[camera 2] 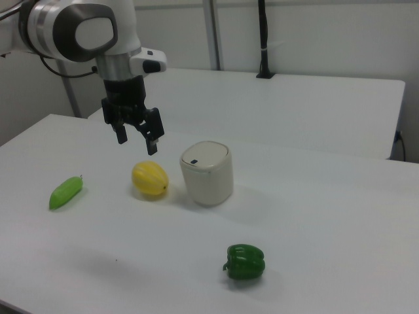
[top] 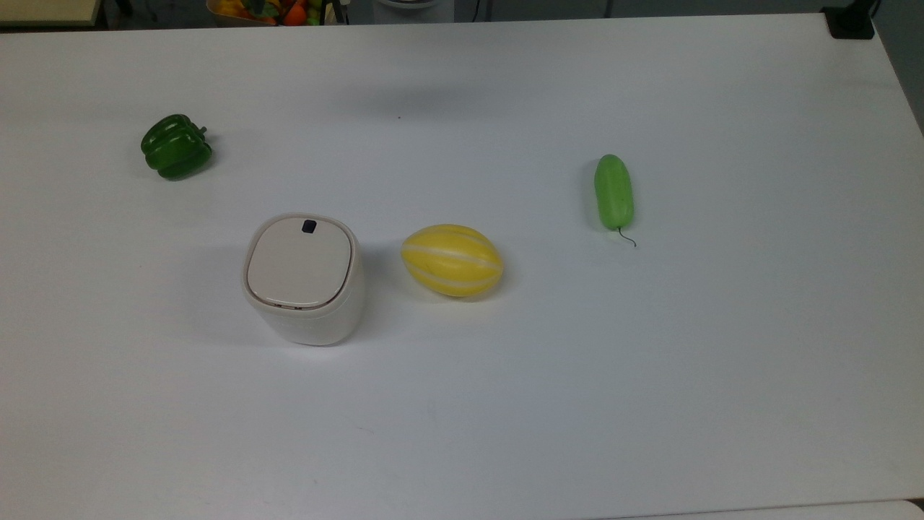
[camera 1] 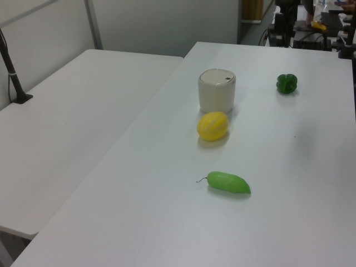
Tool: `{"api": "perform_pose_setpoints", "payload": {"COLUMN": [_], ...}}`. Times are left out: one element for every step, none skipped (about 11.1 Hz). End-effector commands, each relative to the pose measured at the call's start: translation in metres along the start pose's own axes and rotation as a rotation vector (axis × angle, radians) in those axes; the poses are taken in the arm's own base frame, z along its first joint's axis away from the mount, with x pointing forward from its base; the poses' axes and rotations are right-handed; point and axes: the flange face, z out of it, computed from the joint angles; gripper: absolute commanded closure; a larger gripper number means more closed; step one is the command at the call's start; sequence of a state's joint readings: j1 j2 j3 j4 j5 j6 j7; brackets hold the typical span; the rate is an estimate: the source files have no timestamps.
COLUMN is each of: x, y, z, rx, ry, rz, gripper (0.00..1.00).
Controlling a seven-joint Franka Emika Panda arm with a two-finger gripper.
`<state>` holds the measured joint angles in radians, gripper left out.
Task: Close garbage bin
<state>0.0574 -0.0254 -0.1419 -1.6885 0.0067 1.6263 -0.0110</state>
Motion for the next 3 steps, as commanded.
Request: {"api": "perform_pose_setpoints", "payload": {"x": [-0.002,-0.001,0.001], "y": [0.003,0.005,0.008], "z": [0.001,0.000,-0.010], "rx": [-0.018,-0.018,-0.018], "ry": [-0.025,-0.020,0.000], "rz": [0.013,0.018,0.026], "gripper": [0.00,0.00,0.00]}}
